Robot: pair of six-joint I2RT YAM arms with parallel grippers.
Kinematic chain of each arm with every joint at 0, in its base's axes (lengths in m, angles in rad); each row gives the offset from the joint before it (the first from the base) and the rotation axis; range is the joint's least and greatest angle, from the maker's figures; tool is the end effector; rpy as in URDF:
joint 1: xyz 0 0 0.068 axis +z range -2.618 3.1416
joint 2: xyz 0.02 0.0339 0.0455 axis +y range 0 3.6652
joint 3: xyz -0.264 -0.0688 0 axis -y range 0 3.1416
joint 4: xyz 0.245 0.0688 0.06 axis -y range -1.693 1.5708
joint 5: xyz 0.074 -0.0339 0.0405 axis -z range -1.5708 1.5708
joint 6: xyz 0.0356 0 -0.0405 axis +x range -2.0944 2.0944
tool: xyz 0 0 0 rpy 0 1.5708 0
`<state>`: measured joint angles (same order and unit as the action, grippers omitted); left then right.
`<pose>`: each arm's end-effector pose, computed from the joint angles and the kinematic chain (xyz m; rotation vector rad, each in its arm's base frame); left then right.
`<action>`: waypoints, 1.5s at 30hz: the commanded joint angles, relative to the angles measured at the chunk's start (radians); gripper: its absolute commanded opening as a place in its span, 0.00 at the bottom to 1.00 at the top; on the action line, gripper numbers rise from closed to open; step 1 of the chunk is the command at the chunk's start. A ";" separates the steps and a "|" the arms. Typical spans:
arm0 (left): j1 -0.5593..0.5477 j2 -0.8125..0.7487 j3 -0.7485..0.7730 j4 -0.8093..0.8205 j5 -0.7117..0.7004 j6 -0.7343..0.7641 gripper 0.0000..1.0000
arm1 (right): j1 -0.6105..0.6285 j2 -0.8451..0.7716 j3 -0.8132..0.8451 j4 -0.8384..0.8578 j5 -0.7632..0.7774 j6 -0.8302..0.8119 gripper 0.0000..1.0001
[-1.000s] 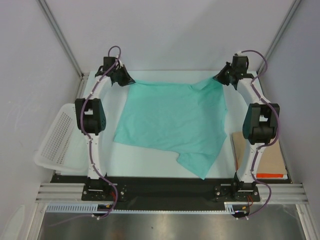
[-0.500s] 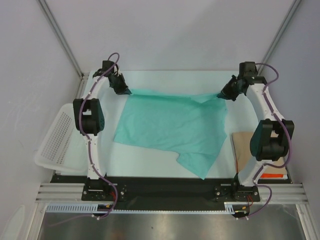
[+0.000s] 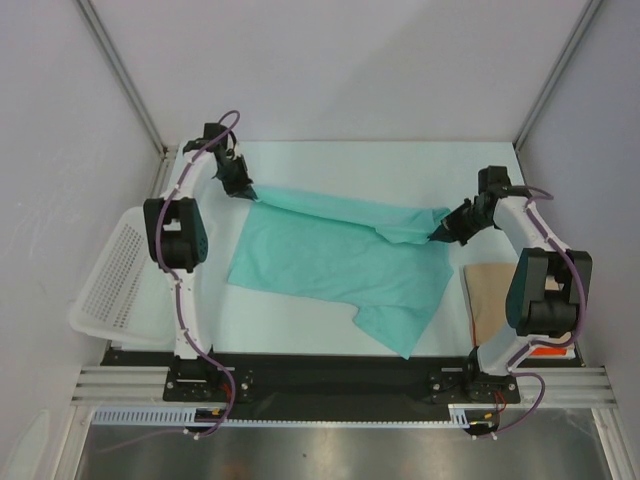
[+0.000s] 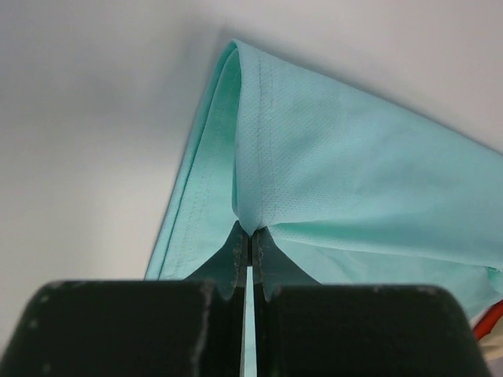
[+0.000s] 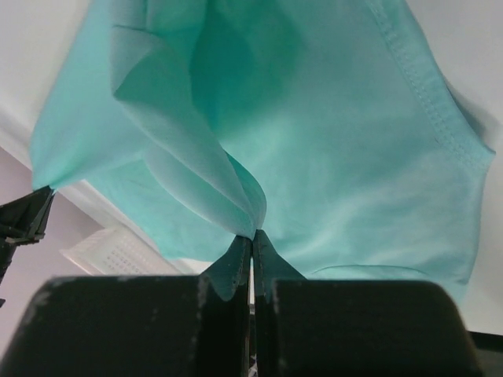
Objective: Fold and stack the t-shirts
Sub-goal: Fold the tshirt
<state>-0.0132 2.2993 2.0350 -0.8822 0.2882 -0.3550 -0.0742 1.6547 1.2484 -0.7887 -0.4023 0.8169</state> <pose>0.4923 -0.0166 0.2059 -0.3809 2.7097 -0.4980 0.3302 -0.0106 0.2356 1.1272 2.6163 0.7373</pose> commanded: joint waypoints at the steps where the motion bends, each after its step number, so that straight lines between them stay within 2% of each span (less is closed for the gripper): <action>1: 0.009 -0.081 0.007 -0.018 -0.020 0.034 0.00 | -0.004 -0.068 -0.035 0.048 -0.013 0.067 0.00; 8: 0.009 -0.084 -0.024 -0.038 0.000 0.033 0.00 | -0.012 -0.091 -0.075 0.057 0.039 0.047 0.00; 14: 0.005 -0.106 -0.121 -0.008 0.011 0.036 0.00 | -0.024 -0.088 -0.067 0.042 0.092 -0.004 0.00; 30: 0.005 -0.032 -0.019 -0.035 -0.017 0.030 0.00 | -0.024 -0.021 -0.050 0.075 0.068 -0.019 0.00; 42: 0.005 -0.037 -0.084 -0.066 -0.070 0.024 0.00 | -0.022 -0.059 -0.102 0.049 0.106 -0.032 0.00; 44: 0.005 -0.037 -0.087 -0.076 -0.072 0.022 0.02 | -0.022 -0.062 -0.106 0.037 0.106 -0.038 0.00; 45: 0.007 -0.035 -0.085 -0.080 -0.075 0.019 0.10 | -0.022 -0.065 -0.116 0.034 0.109 -0.039 0.00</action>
<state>-0.0135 2.2673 1.9503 -0.9451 0.2462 -0.3389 -0.0921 1.6279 1.1419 -0.7326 -0.3214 0.7994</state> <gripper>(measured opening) 0.035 0.011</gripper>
